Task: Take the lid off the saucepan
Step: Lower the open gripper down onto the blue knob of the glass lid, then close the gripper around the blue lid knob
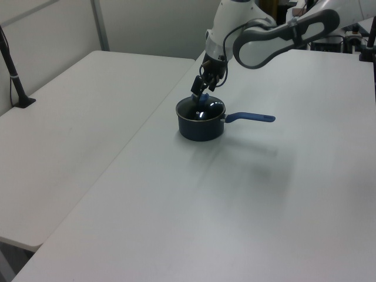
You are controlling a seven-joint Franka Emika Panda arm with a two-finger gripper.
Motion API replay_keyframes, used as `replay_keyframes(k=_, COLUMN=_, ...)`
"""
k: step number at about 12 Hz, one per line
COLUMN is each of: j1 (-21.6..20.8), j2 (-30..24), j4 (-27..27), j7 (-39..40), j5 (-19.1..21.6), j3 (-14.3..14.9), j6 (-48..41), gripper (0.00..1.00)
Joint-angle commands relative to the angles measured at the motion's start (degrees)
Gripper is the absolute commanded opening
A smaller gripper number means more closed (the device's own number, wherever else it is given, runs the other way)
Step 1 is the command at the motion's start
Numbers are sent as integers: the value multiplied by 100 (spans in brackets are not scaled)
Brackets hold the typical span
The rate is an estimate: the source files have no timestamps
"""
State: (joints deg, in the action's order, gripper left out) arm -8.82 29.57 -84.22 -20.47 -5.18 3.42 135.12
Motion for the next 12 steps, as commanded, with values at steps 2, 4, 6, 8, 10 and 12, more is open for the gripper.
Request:
replay_keyframes(k=2, j1=-67, j2=172, j4=117, j7=385, j5=-387, j3=36, j6=296, gripper=100)
replay_keyframes(k=4, j1=-67, j2=172, j4=117, j7=403, j5=-396, j3=36, j6=305, gripper=96)
replay_keyframes(k=6, j1=-59, j2=172, j4=117, j7=456, j5=-387, j3=27, j6=305, gripper=90)
replay_keyframes(k=8, j1=-41, j2=172, j4=108, j7=578, j5=-387, j3=36, j6=314, gripper=78)
replay_keyframes(k=10, j1=-24, j2=172, j4=108, j7=737, j5=-370, j3=36, j6=314, gripper=60)
replay_keyframes(k=12, j1=-15, j2=172, j4=108, j7=737, j5=-352, j3=36, j6=314, gripper=44)
